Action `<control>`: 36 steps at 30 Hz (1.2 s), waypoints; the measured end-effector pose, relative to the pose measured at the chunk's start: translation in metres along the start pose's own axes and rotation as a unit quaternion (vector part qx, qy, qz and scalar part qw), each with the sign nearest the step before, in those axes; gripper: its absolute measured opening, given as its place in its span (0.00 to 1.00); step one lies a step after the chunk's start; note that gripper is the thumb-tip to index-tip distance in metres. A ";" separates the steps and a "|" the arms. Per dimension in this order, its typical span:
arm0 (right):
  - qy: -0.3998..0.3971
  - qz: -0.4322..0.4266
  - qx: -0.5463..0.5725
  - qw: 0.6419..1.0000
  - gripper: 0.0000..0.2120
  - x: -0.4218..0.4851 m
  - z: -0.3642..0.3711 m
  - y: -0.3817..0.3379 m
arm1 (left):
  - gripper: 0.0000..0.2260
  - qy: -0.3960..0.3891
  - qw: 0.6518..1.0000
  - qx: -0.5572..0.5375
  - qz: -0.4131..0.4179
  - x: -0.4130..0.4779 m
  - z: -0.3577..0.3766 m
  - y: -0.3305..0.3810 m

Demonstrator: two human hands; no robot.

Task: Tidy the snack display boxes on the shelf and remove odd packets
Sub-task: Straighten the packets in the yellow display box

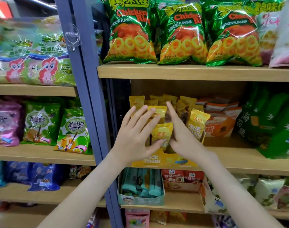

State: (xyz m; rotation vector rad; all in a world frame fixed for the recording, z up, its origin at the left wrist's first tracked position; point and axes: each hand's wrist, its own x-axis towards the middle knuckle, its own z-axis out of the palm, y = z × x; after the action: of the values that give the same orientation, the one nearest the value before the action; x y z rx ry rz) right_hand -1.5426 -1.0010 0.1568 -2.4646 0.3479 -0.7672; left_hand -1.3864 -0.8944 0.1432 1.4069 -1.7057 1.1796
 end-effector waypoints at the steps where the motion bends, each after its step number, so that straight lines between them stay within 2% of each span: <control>1: 0.015 -0.010 -0.016 1.000 0.47 0.000 -0.001 0.000 | 0.24 -0.003 1.000 0.002 -0.004 -0.001 0.001 -0.003; 5: 0.016 -0.109 -0.064 0.992 0.38 0.006 -0.006 0.002 | 0.24 -0.005 0.999 -0.021 0.023 -0.003 0.004 -0.012; 8: 0.008 -0.112 -0.064 0.992 0.27 0.007 -0.007 0.005 | 0.23 -0.007 0.998 -0.042 0.042 -0.002 0.001 -0.013; 11: 0.004 -0.122 -0.131 0.984 0.24 0.005 -0.005 0.009 | 0.22 -0.002 0.998 -0.047 0.042 -0.001 -0.003 -0.011; 13: -0.011 -0.126 -0.177 0.976 0.27 0.004 -0.001 0.013 | 0.23 0.015 0.999 -0.024 0.026 0.001 -0.003 -0.009; 15: -0.015 -0.125 -0.207 0.970 0.35 0.004 0.002 0.017 | 0.22 0.032 0.999 -0.009 0.007 0.003 -0.001 -0.006; 18: 0.034 -0.114 -0.255 0.959 0.42 0.013 0.004 0.020 | 0.21 0.032 0.999 -0.022 0.008 0.003 0.001 -0.010; 21: 0.109 -0.109 -0.360 0.920 0.38 0.030 0.009 0.020 | 0.19 0.011 0.999 -0.028 0.042 0.001 -0.002 -0.029; 24: 0.125 -0.086 -0.432 0.889 0.31 0.049 0.017 0.019 | 0.15 -0.012 0.998 -0.040 0.050 -0.002 -0.006 -0.048; 29: 0.143 -0.081 -0.446 0.880 0.28 0.064 0.029 0.018 | 0.13 -0.055 0.993 -0.098 0.038 -0.007 -0.018 -0.062; 34: 0.134 -0.076 -0.435 0.887 0.39 0.059 0.024 0.013 | 0.14 -0.073 0.993 -0.088 0.040 -0.004 -0.025 -0.055; 36: 0.132 -0.086 -0.427 0.891 0.40 0.053 0.020 0.013 | 0.14 -0.060 0.995 -0.071 0.034 -0.002 -0.027 -0.049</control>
State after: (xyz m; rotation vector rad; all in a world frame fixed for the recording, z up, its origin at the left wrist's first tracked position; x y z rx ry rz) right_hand -1.4891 -1.0237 0.1597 -3.2399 0.6932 -1.2277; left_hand -1.3406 -0.8709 0.1640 1.3658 -1.8945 1.0054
